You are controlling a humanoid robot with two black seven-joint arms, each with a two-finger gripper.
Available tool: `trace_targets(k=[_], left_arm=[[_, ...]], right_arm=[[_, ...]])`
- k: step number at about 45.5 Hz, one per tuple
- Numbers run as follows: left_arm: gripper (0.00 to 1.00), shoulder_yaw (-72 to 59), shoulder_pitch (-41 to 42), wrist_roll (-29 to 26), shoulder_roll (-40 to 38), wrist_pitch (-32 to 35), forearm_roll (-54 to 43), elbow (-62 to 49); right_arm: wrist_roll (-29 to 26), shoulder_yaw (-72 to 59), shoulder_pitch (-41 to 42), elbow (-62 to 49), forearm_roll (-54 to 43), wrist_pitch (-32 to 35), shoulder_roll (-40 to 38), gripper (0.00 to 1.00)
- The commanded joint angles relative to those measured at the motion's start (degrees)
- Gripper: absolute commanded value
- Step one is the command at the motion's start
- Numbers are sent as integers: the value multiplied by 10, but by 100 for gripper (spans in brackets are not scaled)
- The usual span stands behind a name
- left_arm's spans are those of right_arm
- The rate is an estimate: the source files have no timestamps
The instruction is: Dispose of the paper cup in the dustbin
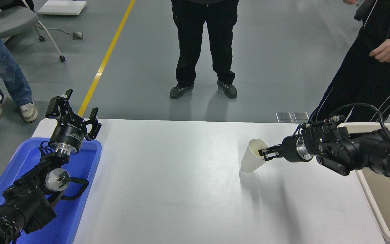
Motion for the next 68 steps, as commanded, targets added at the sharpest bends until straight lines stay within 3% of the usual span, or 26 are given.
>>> trace_targets(k=[1, 18, 37, 55, 68], left_arm=[[100, 0, 0, 1, 0, 0, 0, 0], [100, 0, 0, 1, 0, 0, 0, 0], [100, -1, 0, 1, 0, 0, 0, 0], [100, 0, 0, 0, 0, 0, 1, 0], [100, 0, 0, 0, 0, 0, 0, 0]], right_arm=[[19, 86, 55, 109, 5, 12, -123, 0], [20, 246, 75, 138, 8, 124, -279, 0], [18, 251, 77, 114, 14, 147, -304, 0], [10, 242, -78, -148, 141, 153, -292, 0], [-13, 255, -184, -385, 144, 160, -198, 0]])
